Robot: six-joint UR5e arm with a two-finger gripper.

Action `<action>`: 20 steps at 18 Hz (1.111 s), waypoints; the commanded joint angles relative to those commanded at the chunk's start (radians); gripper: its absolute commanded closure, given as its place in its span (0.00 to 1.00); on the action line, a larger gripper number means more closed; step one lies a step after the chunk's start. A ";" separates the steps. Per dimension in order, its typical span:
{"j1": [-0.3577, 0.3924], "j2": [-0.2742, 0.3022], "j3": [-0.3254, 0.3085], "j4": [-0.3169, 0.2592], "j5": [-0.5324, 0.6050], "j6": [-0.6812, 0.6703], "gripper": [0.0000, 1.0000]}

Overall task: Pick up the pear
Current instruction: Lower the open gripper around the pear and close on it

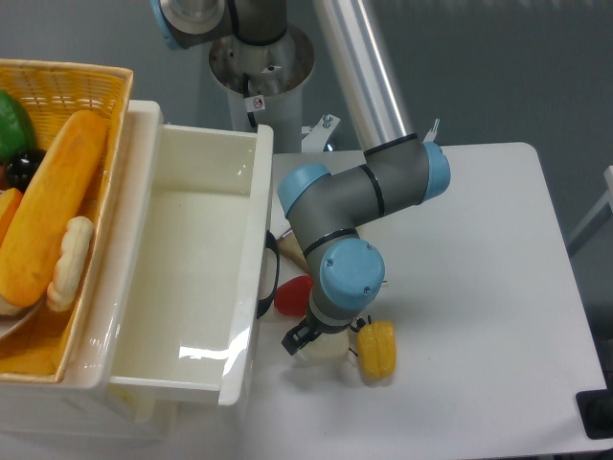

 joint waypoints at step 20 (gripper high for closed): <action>0.000 -0.009 0.008 0.000 0.021 -0.025 0.27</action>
